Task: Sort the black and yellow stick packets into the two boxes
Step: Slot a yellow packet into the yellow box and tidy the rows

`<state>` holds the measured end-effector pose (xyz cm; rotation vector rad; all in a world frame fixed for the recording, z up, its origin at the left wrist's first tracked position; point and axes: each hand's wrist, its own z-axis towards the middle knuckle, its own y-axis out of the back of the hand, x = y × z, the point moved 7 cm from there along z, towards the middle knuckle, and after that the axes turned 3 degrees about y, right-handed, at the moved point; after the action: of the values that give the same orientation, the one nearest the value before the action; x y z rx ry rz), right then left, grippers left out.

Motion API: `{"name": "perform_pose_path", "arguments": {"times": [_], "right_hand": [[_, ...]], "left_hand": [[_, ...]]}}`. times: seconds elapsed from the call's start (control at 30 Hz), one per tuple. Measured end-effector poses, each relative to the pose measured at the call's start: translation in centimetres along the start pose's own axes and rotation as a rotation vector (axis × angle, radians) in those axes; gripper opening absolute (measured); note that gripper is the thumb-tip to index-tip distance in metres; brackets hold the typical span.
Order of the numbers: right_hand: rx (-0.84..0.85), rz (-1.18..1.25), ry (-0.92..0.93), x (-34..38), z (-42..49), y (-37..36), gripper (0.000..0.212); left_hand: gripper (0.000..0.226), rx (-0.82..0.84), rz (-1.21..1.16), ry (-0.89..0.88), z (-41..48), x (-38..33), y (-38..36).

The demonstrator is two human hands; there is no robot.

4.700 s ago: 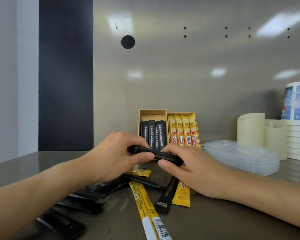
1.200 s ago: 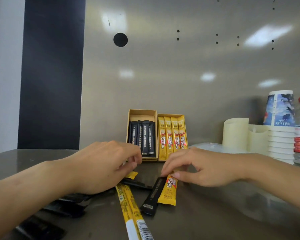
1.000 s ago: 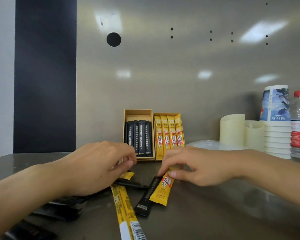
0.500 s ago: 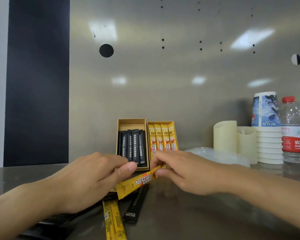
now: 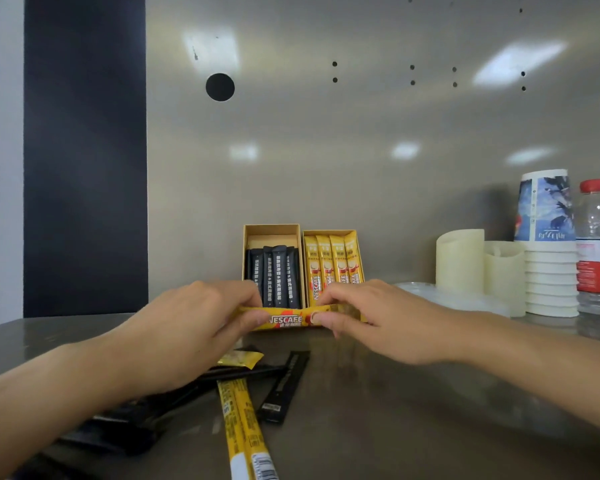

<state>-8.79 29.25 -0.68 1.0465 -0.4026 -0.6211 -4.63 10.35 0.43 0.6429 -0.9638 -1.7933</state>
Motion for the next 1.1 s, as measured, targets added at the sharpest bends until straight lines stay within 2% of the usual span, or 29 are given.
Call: {"name": "perform_pose_path", "arguments": {"times": [0.1, 0.23, 0.33, 0.47, 0.6, 0.8, 0.93, 1.1], "right_hand": [[0.001, 0.116, -0.025, -0.9, 0.0, -0.4, 0.015], [0.004, 0.481, -0.072, -1.1, 0.3, -0.8, 0.007], [0.015, 0.630, -0.062, -1.0, 0.5, -0.8, 0.011], [0.028, 0.718, -0.034, -0.4, 0.7, -1.0, 0.025], [0.047, 0.754, -0.026, 0.0, 0.6, -1.2, 0.031], [0.043, 0.657, 0.019, 1.8, 0.2, -2.0, 0.017], [0.004, 0.585, 0.041, 3.3, 0.1, -2.2, 0.017], [0.053, 0.561, 0.020, 3.4, 0.0, -2.7, 0.018]], "left_hand": [[0.032, -0.049, -0.100, 0.087, 0.2, 0.8, 0.4], [0.039, -0.153, -0.450, 0.234, 0.8, 2.4, 1.2], [0.037, -0.181, -0.662, 0.263, 1.0, 3.5, 2.0], [0.033, -0.151, -0.731, 0.253, 0.8, 4.1, 2.4], [0.035, -0.158, -0.738, 0.279, 0.8, 4.6, 2.4], [0.038, -0.298, -0.751, 0.302, 0.7, 4.9, 3.5], [0.040, -0.368, -0.803, 0.282, 0.6, 4.8, 4.1], [0.046, -0.385, -0.816, 0.277, 0.4, 4.3, 4.2]]}}
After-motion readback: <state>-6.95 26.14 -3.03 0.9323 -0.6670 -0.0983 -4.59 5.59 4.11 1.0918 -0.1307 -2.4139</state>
